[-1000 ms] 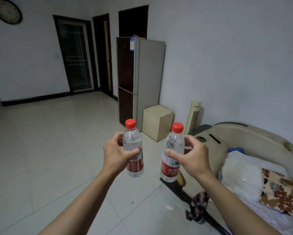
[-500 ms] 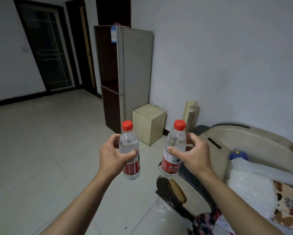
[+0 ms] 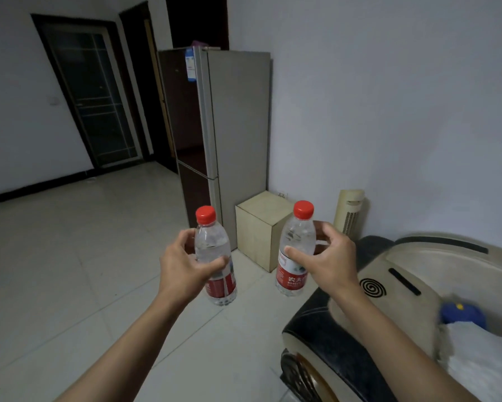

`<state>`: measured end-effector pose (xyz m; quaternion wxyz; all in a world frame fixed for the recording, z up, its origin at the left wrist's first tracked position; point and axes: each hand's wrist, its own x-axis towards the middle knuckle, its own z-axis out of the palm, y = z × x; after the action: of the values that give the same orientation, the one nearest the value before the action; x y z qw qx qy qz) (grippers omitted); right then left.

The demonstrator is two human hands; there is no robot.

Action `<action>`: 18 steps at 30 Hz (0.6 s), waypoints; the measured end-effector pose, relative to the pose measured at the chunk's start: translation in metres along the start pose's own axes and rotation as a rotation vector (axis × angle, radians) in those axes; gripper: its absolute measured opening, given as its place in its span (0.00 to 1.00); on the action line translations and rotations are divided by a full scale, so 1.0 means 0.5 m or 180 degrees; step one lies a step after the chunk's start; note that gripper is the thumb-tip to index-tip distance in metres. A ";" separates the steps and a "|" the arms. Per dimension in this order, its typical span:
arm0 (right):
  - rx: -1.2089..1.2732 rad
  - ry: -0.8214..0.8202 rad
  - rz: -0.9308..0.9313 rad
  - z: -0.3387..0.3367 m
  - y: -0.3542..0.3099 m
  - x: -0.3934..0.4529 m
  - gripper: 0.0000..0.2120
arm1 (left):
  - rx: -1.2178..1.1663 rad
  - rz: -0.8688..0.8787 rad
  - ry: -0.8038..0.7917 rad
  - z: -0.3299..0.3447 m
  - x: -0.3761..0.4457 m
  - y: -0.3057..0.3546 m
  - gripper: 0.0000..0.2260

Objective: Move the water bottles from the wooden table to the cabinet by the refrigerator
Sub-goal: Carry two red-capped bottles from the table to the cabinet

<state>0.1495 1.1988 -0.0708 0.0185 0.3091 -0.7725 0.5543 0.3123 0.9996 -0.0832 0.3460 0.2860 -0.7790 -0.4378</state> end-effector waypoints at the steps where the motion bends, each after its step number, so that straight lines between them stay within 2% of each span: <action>1: -0.0001 -0.0009 0.0006 0.008 0.008 0.025 0.22 | -0.0003 -0.0003 0.0004 0.008 0.026 -0.007 0.26; 9: -0.0003 -0.0038 0.0043 0.140 0.066 0.232 0.21 | -0.0100 -0.0043 -0.0089 0.051 0.259 -0.106 0.24; 18: -0.0056 0.0170 0.0071 0.315 0.088 0.481 0.22 | -0.0332 0.0114 -0.0315 0.081 0.577 -0.220 0.24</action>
<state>-0.0173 0.9605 -0.0792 0.0356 0.2853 -0.7800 0.5558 0.1235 0.7533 -0.1121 0.3292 0.2317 -0.7762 -0.4851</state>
